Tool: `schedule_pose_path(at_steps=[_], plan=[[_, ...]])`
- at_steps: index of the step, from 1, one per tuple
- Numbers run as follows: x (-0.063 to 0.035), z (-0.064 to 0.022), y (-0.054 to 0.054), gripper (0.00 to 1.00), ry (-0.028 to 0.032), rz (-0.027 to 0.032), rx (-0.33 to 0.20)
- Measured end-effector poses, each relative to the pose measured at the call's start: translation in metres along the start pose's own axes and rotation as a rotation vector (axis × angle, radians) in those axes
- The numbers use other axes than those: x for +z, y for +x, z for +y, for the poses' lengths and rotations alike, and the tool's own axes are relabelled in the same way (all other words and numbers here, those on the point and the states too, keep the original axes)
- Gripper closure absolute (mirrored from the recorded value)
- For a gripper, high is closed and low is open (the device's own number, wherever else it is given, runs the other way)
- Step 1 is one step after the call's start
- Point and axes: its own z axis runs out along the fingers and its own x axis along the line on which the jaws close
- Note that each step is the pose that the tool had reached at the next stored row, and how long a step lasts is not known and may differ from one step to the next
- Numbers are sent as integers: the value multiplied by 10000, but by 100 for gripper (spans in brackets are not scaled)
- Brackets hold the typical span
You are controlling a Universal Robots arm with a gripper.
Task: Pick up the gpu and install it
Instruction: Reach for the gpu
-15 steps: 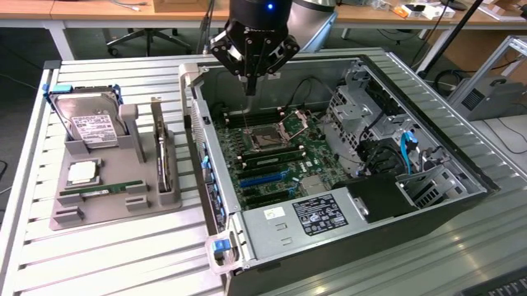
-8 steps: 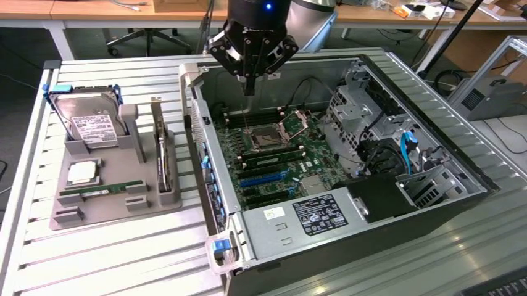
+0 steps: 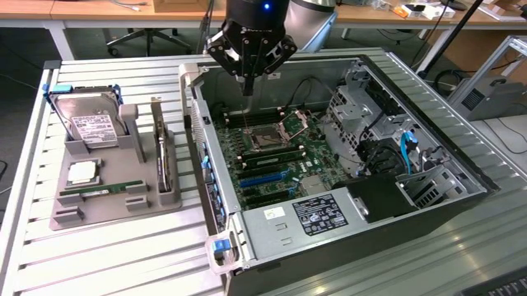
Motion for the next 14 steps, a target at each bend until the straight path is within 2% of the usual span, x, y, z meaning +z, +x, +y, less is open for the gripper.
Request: schedule_pose_path(at_steps=[14], plan=[[-1,-3,39,89,0,0,0]])
